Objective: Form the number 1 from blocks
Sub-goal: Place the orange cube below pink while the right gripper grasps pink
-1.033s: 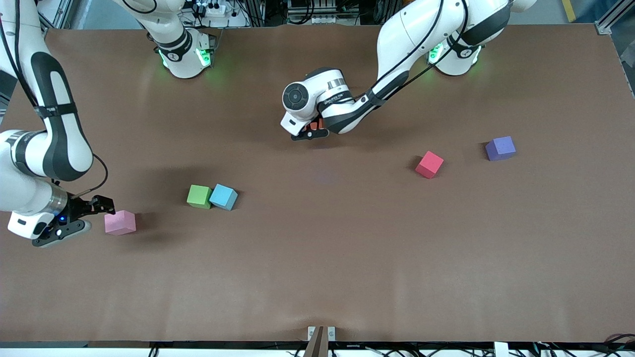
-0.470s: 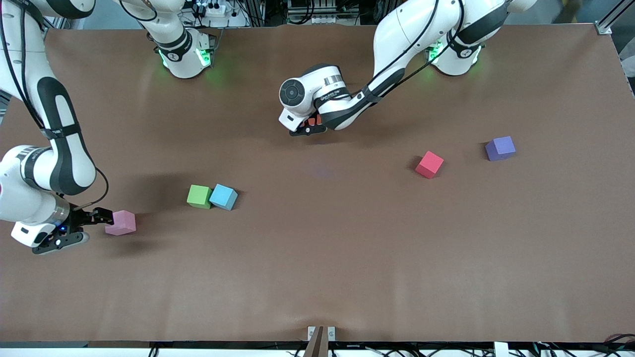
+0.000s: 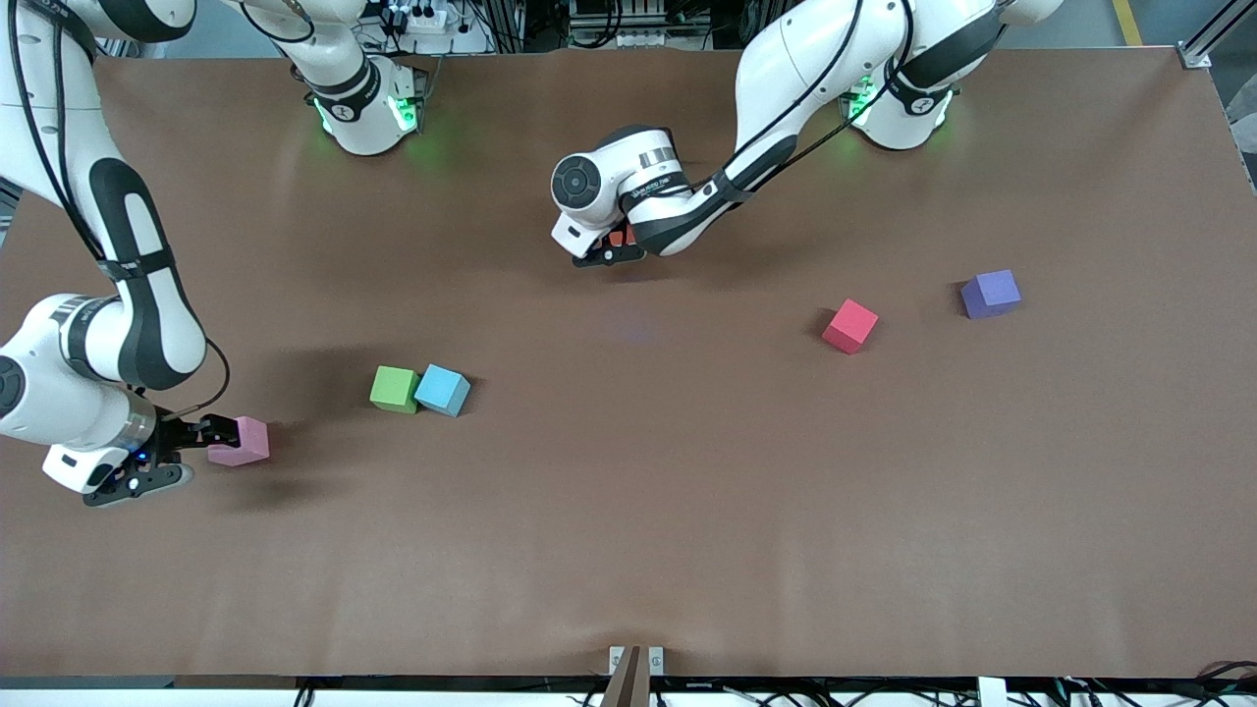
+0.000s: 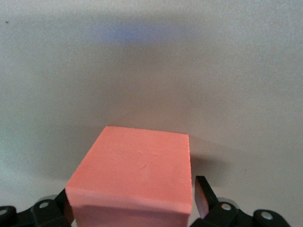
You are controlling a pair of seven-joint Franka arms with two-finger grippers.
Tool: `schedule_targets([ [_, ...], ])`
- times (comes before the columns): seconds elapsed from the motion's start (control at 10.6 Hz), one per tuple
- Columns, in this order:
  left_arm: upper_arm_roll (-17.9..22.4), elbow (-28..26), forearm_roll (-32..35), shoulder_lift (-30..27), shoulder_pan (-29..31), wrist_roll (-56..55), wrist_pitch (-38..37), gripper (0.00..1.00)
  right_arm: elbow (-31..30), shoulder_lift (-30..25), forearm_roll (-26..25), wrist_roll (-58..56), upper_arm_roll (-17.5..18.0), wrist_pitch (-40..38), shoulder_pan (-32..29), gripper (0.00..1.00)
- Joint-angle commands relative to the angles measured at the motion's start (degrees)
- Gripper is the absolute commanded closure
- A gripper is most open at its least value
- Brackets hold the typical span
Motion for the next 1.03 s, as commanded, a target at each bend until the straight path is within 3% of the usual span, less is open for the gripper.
schedule_targets([
  [0.0,0.76,0.90,-1.30,-2.81,0.00,-0.68,-3.66,0.00,1.29,1.68,-0.25,0.85,-1.40,-0.12,1.64,0.00],
  [0.47,0.41,8.27,-1.47,-6.51,1.67,-1.20,-11.75,0.00,1.29,3.09,-0.25,1.02,-1.58,0.06,1.74,0.00],
  [0.85,3.03,7.76,-0.68,-10.99,6.22,-4.90,-12.54,0.00,1.20,4.50,-0.16,1.11,-1.67,0.68,1.91,0.01],
  [0.94,3.39,7.15,-0.60,-11.69,8.77,-4.81,-12.90,0.00,1.29,4.76,-0.16,1.11,-1.84,0.68,1.91,0.06],
])
